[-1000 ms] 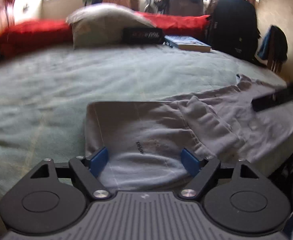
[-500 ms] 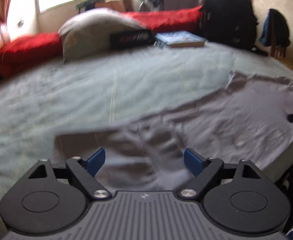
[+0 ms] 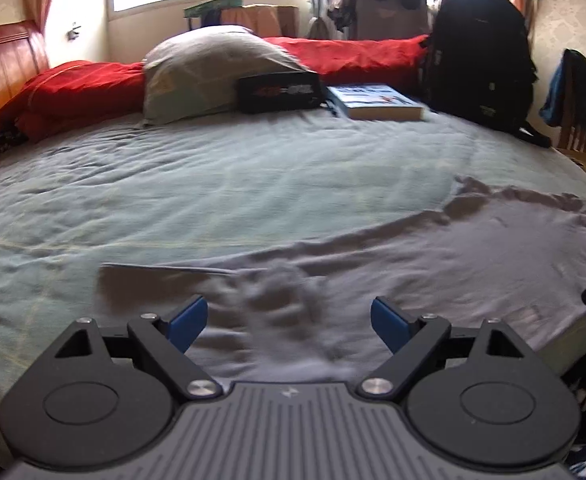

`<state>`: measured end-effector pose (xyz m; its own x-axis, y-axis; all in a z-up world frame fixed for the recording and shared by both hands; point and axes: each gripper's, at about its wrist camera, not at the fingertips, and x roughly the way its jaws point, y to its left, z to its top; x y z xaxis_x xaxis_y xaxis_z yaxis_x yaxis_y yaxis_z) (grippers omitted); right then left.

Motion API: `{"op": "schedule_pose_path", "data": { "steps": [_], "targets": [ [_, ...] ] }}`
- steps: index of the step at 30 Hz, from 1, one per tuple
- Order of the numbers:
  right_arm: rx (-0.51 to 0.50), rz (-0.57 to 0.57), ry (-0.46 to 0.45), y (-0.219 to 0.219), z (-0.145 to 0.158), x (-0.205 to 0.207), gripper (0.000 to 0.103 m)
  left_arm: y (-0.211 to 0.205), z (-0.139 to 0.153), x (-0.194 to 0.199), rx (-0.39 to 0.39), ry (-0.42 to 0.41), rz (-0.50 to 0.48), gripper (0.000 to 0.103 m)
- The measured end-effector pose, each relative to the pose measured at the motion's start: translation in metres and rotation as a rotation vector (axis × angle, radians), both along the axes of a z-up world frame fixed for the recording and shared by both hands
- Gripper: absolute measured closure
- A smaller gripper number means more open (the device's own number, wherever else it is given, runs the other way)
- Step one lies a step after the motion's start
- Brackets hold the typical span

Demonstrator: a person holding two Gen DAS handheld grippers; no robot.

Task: Fold clothes

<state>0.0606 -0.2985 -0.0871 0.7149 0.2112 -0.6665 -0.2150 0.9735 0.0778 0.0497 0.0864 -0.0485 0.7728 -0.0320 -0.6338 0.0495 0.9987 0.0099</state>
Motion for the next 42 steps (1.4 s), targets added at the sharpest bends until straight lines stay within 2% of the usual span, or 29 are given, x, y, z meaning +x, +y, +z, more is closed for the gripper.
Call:
{"op": "schedule_pose_path", "data": {
  "steps": [3, 7, 11, 13, 15, 17, 19, 22, 28, 29, 32, 36, 40, 42],
  "targets": [
    [0.113, -0.028, -0.018, -0.023, 0.012, -0.009, 0.0, -0.022, 0.0, -0.001, 0.018, 0.003, -0.052, 0.014],
    [0.267, -0.125, -0.051, -0.068, 0.023, -0.018, 0.0, -0.048, 0.003, -0.002, 0.059, -0.014, -0.119, 0.014],
    [0.415, -0.176, -0.047, -0.098, 0.025, -0.02, 0.0, -0.062, 0.005, 0.0, 0.03, -0.021, -0.178, 0.013],
    [0.449, -0.156, -0.057, -0.098, 0.026, -0.018, 0.0, -0.07, 0.003, 0.005, 0.018, -0.006, -0.214, 0.012],
    [0.359, -0.127, -0.074, -0.083, 0.031, -0.01, 0.0, -0.083, -0.002, 0.014, 0.064, 0.003, -0.249, 0.012],
    [0.193, -0.095, -0.08, -0.057, 0.035, 0.001, 0.0, -0.099, -0.007, 0.021, 0.13, -0.001, -0.269, 0.012],
    [0.101, -0.027, -0.078, -0.032, 0.035, 0.011, 0.0, -0.111, -0.014, 0.025, 0.172, -0.009, -0.294, 0.012],
    [0.057, 0.098, -0.074, 0.003, 0.028, 0.025, 0.0, -0.118, -0.025, 0.026, 0.158, 0.03, -0.316, 0.012],
    [-0.082, 0.195, -0.005, 0.041, -0.006, 0.025, 0.0, -0.11, -0.037, 0.016, 0.107, 0.074, -0.306, 0.008],
    [-0.096, 0.2, -0.04, 0.038, -0.009, 0.014, 0.0, -0.108, -0.038, 0.015, 0.099, 0.077, -0.305, 0.007],
    [-0.109, 0.197, -0.048, 0.029, -0.011, -0.01, 0.0, -0.109, -0.038, 0.014, 0.102, 0.077, -0.307, 0.006],
    [-0.106, 0.184, -0.022, 0.018, -0.001, -0.016, 0.0, -0.115, -0.032, 0.015, 0.117, 0.063, -0.308, 0.006],
    [0.079, 0.069, -0.063, -0.027, 0.02, -0.02, 0.0, -0.118, -0.025, 0.007, 0.131, 0.021, -0.319, 0.006],
    [0.208, -0.01, -0.068, -0.06, 0.024, -0.021, 0.0, -0.119, -0.022, 0.006, 0.121, 0.015, -0.321, 0.006]
  ]
}}
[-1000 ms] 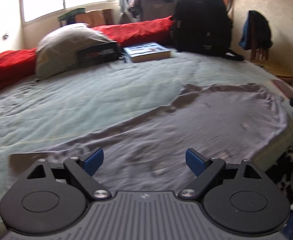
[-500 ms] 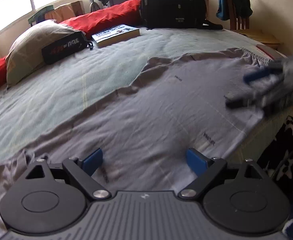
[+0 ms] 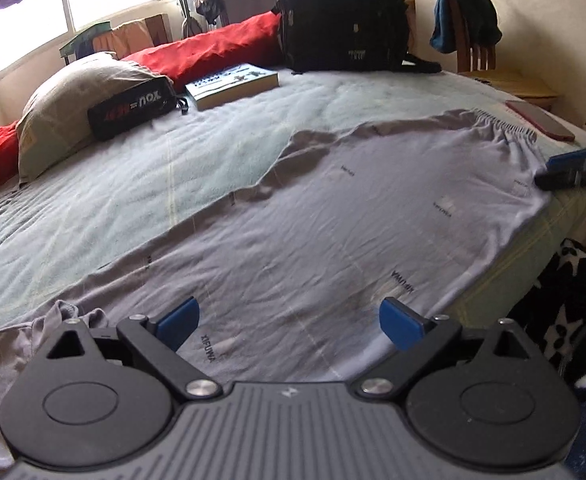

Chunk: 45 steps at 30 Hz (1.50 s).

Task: Fold clothes
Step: 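Grasp the elastic waistband of the folded sweatpants with the right gripper and lift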

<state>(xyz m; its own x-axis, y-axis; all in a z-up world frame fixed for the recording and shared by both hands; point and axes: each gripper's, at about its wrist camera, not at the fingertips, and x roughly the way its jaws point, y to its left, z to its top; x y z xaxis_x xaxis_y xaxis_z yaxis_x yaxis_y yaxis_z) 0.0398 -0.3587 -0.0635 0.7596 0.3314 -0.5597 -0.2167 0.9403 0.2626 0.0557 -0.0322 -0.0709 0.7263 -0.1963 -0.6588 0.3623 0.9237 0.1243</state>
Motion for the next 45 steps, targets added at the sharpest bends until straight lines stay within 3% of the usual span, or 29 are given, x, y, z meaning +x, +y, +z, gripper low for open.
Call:
{"op": "schedule_pose_path", "data": {
  "steps": [4, 9, 12, 18, 22, 28, 30, 35, 37, 42, 45],
  "targets": [
    [0.213, -0.136, 0.05, -0.056, -0.015, 0.006, 0.0, -0.002, 0.001, 0.0, -0.004, -0.003, -0.003, 0.006],
    [0.518, -0.15, 0.1, -0.094, -0.047, 0.025, 0.0, -0.005, 0.0, 0.001, 0.005, 0.004, 0.003, 0.006],
    [0.633, -0.15, 0.103, -0.102, -0.056, 0.037, 0.0, -0.005, -0.001, 0.001, 0.015, 0.009, 0.01, 0.006],
    [0.627, -0.178, 0.077, -0.103, -0.053, 0.062, 0.0, -0.008, -0.002, 0.002, 0.015, 0.017, 0.009, 0.006],
    [0.627, -0.218, 0.045, -0.098, -0.054, 0.058, 0.0, -0.007, -0.003, 0.001, 0.01, 0.02, 0.009, 0.006],
    [0.606, -0.151, 0.062, -0.069, -0.056, 0.044, 0.0, -0.005, -0.005, 0.003, -0.006, 0.03, 0.013, 0.006],
    [0.631, -0.167, 0.053, -0.073, -0.058, 0.048, 0.0, -0.005, -0.005, 0.002, -0.006, 0.03, 0.009, 0.006],
    [0.819, -0.206, 0.038, -0.098, -0.067, 0.073, 0.0, -0.002, -0.004, 0.002, -0.017, 0.026, 0.02, 0.006],
    [0.839, -0.213, 0.034, -0.098, -0.068, 0.074, 0.0, -0.001, -0.004, 0.002, -0.018, 0.028, 0.025, 0.006],
    [0.735, -0.171, 0.021, -0.077, -0.064, 0.066, 0.0, 0.001, -0.005, 0.004, -0.026, 0.033, 0.03, 0.006],
    [0.754, -0.171, 0.014, -0.083, -0.066, 0.08, 0.0, 0.001, -0.005, 0.004, -0.027, 0.034, 0.034, 0.006]
  ]
}}
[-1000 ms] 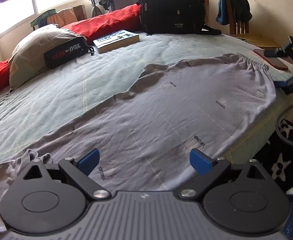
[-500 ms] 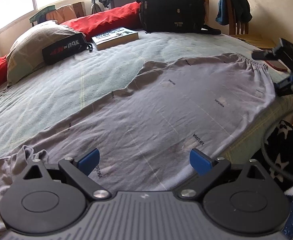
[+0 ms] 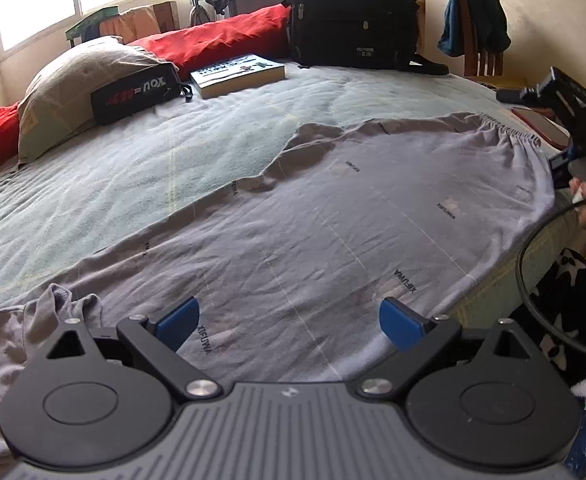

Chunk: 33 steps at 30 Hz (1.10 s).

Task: Fold clothes
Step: 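Grasp the elastic waistband of the folded sweatpants with the right gripper and lift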

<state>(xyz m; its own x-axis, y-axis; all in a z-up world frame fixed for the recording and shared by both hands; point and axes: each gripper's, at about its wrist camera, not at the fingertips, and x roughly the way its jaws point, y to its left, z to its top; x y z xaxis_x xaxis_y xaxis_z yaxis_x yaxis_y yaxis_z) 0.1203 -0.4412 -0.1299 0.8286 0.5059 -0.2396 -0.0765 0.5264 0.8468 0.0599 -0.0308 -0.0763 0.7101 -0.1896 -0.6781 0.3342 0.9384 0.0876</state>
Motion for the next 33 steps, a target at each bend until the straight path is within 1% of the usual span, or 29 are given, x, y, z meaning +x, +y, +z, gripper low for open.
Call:
{"op": "schedule_pose_path", "data": {
  "steps": [2, 5, 6, 8, 9, 10, 11, 12, 13, 14, 17, 19, 20, 22, 24, 29, 31, 33],
  "targets": [
    [0.039, -0.007, -0.006, -0.006, -0.002, 0.009, 0.0, 0.001, 0.0, -0.001, 0.004, -0.001, 0.003, 0.006],
    [0.055, -0.019, 0.001, -0.005, -0.003, 0.01, 0.002, 0.003, 0.002, -0.002, 0.0, -0.006, 0.008, 0.006],
    [0.05, -0.02, 0.004, -0.001, -0.003, 0.008, 0.002, 0.003, 0.002, -0.002, -0.002, -0.008, 0.009, 0.006],
    [0.002, -0.014, -0.011, 0.004, -0.004, 0.002, 0.007, 0.004, 0.003, -0.002, -0.005, -0.011, 0.012, 0.006],
    [-0.019, -0.013, -0.017, 0.005, -0.005, -0.001, 0.015, 0.005, 0.003, -0.002, -0.006, -0.01, 0.013, 0.006],
    [-0.02, -0.024, -0.014, 0.001, -0.01, -0.003, 0.029, 0.005, 0.003, -0.001, -0.006, -0.008, 0.014, 0.006],
    [-0.017, -0.036, -0.01, -0.004, -0.015, -0.005, 0.036, 0.005, 0.003, -0.001, -0.006, -0.006, 0.015, 0.006],
    [0.016, -0.047, 0.004, -0.012, -0.02, -0.006, 0.056, 0.005, 0.002, -0.001, -0.006, -0.004, 0.016, 0.006],
    [0.052, -0.057, 0.029, -0.019, -0.028, -0.006, 0.083, 0.005, 0.002, -0.001, -0.006, -0.004, 0.015, 0.006],
    [0.08, -0.067, 0.053, -0.026, -0.034, -0.006, 0.092, 0.005, 0.003, -0.001, -0.005, -0.004, 0.013, 0.006],
    [0.019, -0.08, 0.101, -0.017, -0.026, -0.002, 0.092, 0.005, 0.003, -0.001, -0.004, -0.003, 0.009, 0.006],
    [0.008, -0.074, 0.096, -0.013, -0.026, 0.0, 0.093, 0.004, 0.003, -0.001, -0.003, -0.003, 0.007, 0.006],
    [0.021, -0.064, 0.082, -0.015, -0.029, 0.002, 0.094, 0.004, 0.003, -0.001, -0.002, -0.003, 0.006, 0.006],
    [0.029, -0.052, 0.062, -0.017, -0.032, 0.001, 0.095, 0.004, 0.003, -0.002, -0.001, -0.003, 0.003, 0.006],
    [-0.005, -0.052, 0.054, -0.014, -0.029, 0.0, 0.095, 0.004, 0.003, -0.002, 0.0, -0.002, 0.001, 0.006],
    [-0.068, -0.035, 0.11, -0.01, -0.016, 0.004, 0.095, 0.008, 0.008, -0.005, 0.009, -0.015, -0.005, 0.006],
    [-0.169, -0.032, 0.105, -0.002, -0.003, 0.004, 0.094, 0.014, 0.01, -0.005, 0.009, -0.017, 0.003, 0.006],
    [-0.3, -0.028, 0.091, 0.012, 0.013, 0.004, 0.094, 0.022, 0.012, -0.005, 0.007, -0.013, 0.012, 0.006]
  ]
}}
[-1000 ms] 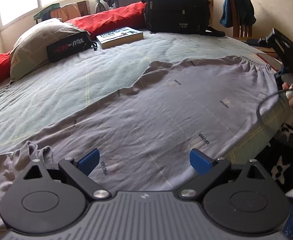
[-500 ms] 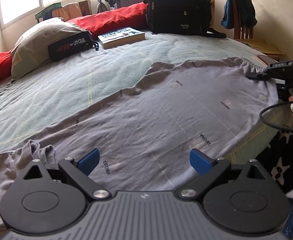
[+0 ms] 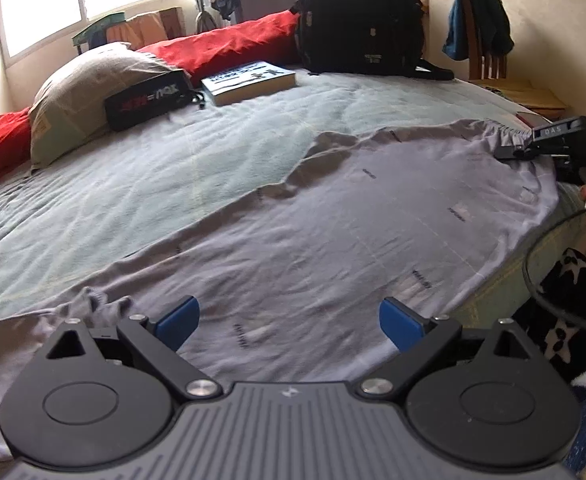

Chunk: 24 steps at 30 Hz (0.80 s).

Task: Fold clothes

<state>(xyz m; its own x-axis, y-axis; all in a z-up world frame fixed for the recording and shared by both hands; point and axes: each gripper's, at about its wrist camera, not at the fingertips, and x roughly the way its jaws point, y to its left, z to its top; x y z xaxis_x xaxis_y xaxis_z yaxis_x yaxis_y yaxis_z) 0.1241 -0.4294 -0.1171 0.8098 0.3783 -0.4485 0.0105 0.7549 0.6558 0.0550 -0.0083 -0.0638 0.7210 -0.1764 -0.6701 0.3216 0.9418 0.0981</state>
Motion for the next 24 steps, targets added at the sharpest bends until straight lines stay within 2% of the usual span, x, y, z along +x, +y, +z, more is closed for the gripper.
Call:
{"op": "schedule_pose_path", "data": {
  "steps": [9, 17, 24],
  "targets": [
    [-0.293, 0.064, -0.05, 0.051, 0.049, -0.001, 0.094, 0.036, 0.005, -0.006, 0.038, 0.007, 0.026, 0.006],
    [-0.439, 0.145, -0.113, 0.103, 0.086, -0.01, 0.094, 0.069, 0.009, -0.015, 0.026, -0.01, 0.043, 0.006],
    [-0.516, 0.248, -0.169, 0.159, 0.111, -0.013, 0.094, 0.099, 0.013, -0.025, -0.002, -0.034, 0.065, 0.006]
  ]
}}
